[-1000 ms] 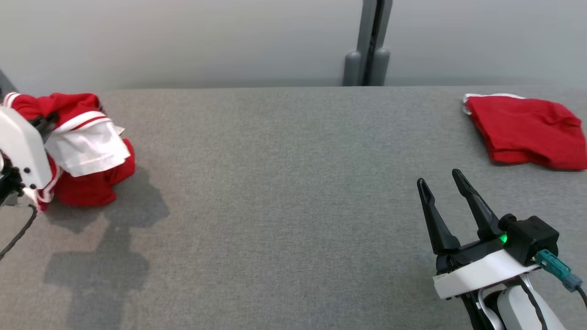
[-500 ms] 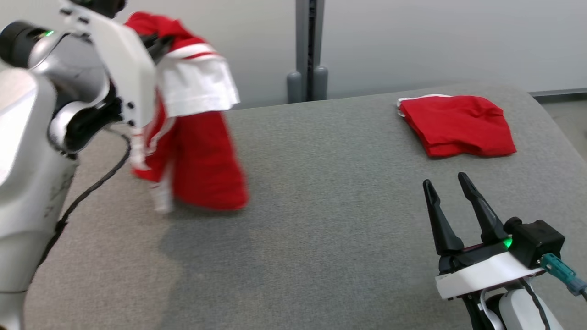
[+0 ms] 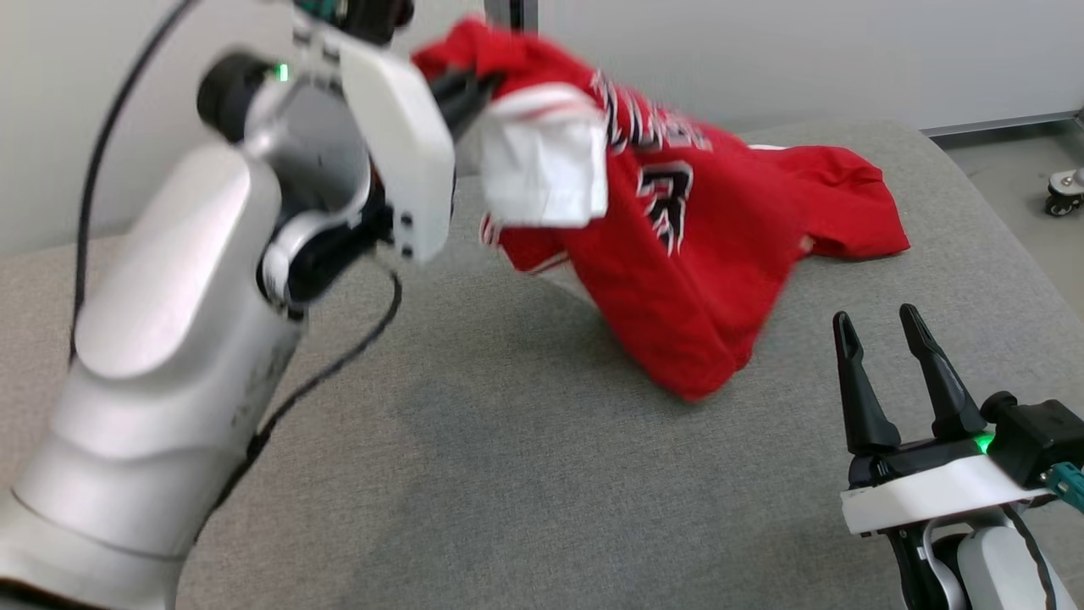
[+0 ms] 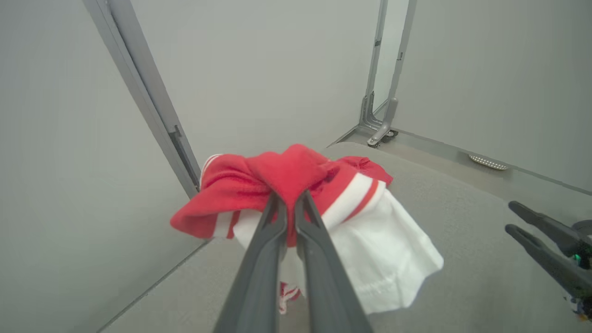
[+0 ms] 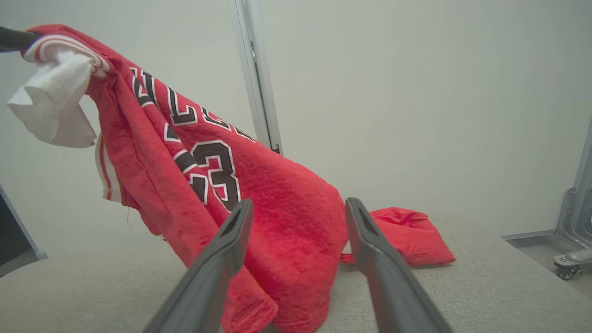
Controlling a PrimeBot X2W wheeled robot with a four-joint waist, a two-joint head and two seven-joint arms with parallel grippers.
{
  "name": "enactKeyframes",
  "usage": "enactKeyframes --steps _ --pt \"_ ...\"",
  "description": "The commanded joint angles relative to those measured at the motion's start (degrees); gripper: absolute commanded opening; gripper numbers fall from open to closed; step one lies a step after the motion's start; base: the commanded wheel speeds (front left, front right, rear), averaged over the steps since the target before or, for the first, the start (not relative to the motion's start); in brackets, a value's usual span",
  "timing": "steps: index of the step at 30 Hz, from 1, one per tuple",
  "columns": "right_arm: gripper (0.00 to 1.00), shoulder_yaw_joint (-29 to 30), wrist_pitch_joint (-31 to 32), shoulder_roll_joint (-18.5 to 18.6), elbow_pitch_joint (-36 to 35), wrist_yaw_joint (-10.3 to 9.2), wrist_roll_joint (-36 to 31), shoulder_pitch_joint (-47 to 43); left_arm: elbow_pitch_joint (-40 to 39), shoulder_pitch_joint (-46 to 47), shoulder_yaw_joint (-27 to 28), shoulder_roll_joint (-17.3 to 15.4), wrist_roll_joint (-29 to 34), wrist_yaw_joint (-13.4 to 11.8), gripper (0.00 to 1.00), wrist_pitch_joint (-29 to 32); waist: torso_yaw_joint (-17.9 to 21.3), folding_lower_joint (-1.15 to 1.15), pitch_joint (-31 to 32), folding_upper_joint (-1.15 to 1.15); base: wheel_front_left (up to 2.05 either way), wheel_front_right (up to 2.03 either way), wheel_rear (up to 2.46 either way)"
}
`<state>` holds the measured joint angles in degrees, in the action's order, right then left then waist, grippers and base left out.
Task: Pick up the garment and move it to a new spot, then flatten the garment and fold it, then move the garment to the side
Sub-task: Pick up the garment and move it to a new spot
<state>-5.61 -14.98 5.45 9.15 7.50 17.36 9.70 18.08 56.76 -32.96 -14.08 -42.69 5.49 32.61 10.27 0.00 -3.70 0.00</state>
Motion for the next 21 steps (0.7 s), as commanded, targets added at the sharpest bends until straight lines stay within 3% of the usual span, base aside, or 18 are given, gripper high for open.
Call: enactKeyframes --steps 1,13,21 --pt "1.00 0.3 -0.1 0.4 0.2 0.00 0.0 -0.7 0.5 -3.2 0.3 -1.1 -0.9 -0.1 0.00 -1.0 -0.4 0.00 -0.2 0.00 0.00 0.00 0.00" --pt "1.00 -1.5 -0.1 1.8 1.7 0.00 0.4 0.2 6.6 -22.5 5.7 -6.9 -6.0 -2.4 0.00 -8.5 -3.1 0.00 -0.8 0.00 0.00 0.00 0.00" --pt "1.00 -3.0 -0.1 2.9 2.7 0.00 0.8 0.1 12.8 -31.4 8.8 -8.4 -9.0 -3.1 0.00 -13.1 -4.8 0.00 0.2 0.00 0.00 0.00 0.00"
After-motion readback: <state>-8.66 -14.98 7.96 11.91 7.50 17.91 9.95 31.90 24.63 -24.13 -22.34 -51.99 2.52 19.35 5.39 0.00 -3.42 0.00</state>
